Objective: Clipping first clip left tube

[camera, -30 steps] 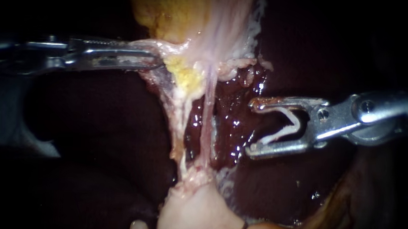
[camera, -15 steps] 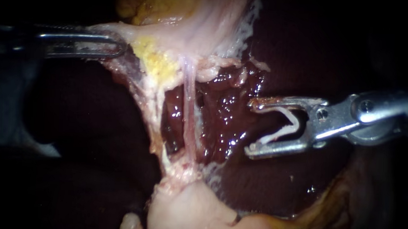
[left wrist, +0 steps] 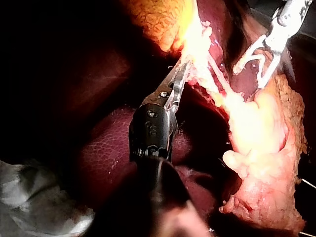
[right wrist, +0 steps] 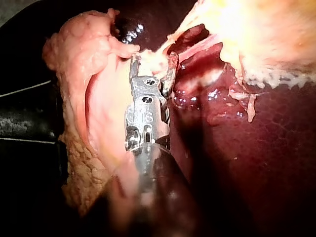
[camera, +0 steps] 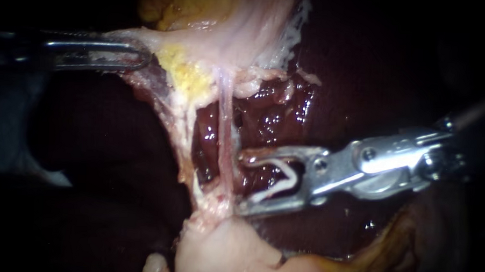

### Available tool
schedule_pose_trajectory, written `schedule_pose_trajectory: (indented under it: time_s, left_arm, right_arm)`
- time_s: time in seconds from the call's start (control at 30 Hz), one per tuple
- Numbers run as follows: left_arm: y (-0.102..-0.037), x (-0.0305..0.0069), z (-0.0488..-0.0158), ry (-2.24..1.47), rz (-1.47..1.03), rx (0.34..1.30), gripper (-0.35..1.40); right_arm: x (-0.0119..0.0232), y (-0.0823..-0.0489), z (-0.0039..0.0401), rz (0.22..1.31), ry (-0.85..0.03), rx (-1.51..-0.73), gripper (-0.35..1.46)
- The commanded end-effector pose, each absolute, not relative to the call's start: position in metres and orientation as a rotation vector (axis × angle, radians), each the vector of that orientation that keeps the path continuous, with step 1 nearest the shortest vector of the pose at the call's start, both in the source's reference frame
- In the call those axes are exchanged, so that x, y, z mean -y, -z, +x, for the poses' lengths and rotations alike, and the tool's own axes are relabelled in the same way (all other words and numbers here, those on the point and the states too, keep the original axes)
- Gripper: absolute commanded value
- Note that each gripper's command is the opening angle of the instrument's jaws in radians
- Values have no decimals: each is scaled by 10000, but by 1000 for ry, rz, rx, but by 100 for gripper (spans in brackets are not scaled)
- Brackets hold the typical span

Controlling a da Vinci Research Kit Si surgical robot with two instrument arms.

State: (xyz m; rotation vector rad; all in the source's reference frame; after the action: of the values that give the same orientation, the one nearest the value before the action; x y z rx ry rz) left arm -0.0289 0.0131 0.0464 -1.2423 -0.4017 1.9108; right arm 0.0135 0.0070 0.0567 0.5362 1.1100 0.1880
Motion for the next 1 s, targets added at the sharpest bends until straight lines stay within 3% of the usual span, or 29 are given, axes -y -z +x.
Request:
schedule_pose_trajectory:
  time_s: [0.03, 0.37, 0.83, 1.0]
  left_arm:
    - [-464, -131, -289, -1911, -1243, 402, -35]
    - [-461, -128, -291, -1910, -1241, 400, -35]
    - [-459, -126, -291, -1910, -1240, 398, -35]
    - [-459, -126, -291, -1910, -1240, 398, -35]
  right_arm:
    - [-69, -569, 140, 544, -194, -1109, 49]
    - [-62, -597, 172, 567, -198, -1108, 49]
    - [-74, -635, 168, 562, -203, -1102, 49]
    - [-71, -640, 175, 592, -186, -1142, 49]
